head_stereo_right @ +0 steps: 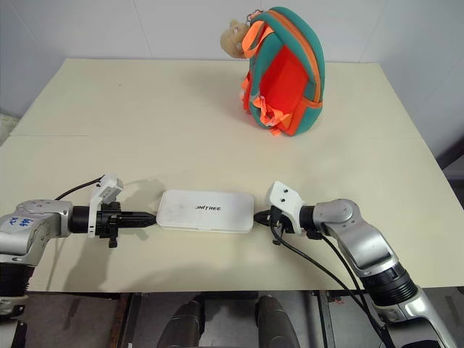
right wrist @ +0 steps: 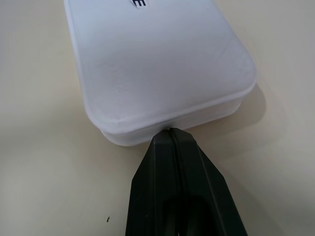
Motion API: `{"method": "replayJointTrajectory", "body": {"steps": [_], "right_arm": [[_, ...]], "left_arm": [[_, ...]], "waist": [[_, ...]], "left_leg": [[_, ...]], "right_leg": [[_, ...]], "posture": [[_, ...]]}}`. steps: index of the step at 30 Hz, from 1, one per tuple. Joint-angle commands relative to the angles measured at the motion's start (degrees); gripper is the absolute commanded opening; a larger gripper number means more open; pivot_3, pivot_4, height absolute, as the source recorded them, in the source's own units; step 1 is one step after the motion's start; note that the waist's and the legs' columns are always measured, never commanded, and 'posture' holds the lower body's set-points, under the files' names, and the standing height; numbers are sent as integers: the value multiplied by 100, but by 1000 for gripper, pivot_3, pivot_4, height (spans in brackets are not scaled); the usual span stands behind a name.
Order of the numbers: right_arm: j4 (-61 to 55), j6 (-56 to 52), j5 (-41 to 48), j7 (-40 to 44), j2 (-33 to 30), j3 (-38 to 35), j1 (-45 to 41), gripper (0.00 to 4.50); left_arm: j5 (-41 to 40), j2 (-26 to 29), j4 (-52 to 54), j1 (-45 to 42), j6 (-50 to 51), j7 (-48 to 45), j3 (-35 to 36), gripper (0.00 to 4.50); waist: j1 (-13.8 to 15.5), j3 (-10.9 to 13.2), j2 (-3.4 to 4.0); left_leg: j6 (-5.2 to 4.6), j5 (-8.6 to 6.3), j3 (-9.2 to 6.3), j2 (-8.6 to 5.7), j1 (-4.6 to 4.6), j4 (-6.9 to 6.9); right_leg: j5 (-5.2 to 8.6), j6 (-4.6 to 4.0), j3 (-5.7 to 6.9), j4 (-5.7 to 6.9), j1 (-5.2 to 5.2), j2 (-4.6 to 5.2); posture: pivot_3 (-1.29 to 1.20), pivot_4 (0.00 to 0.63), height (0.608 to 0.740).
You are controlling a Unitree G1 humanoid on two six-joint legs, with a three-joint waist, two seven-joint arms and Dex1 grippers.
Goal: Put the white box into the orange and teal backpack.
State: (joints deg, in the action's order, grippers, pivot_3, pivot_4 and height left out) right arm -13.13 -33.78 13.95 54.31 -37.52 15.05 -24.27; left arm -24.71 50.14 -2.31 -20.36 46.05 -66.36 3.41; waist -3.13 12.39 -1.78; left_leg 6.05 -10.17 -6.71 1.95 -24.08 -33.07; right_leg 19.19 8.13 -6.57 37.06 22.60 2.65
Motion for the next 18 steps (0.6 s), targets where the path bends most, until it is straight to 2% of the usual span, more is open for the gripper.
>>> {"method": "replayJointTrajectory", "body": {"steps": [1,7,18], "right_arm": [[-275,115,81,93,14,-42,10,0],[-466,93,114,95,-153,-201,268,0],[-101,442,-17,84,-372,-487,298,0]], "left_arm": [[-110,78,192,8,-83,4,131,19],[-51,206,-91,43,-518,29,422,19],[-67,295,-140,174,-540,191,790,19]], "waist": [[2,0,0],[5,0,0],[3,0,0]], "left_leg": [[0,0,0,0,0,0],[0,0,0,0,-1,2],[0,0,1,0,0,2]], "right_leg": [[0,0,0,0,0,0],[0,0,0,-3,0,0],[1,-2,0,-7,-1,1]], "posture": [[0,150,740],[0,150,740],[0,150,740]]}}
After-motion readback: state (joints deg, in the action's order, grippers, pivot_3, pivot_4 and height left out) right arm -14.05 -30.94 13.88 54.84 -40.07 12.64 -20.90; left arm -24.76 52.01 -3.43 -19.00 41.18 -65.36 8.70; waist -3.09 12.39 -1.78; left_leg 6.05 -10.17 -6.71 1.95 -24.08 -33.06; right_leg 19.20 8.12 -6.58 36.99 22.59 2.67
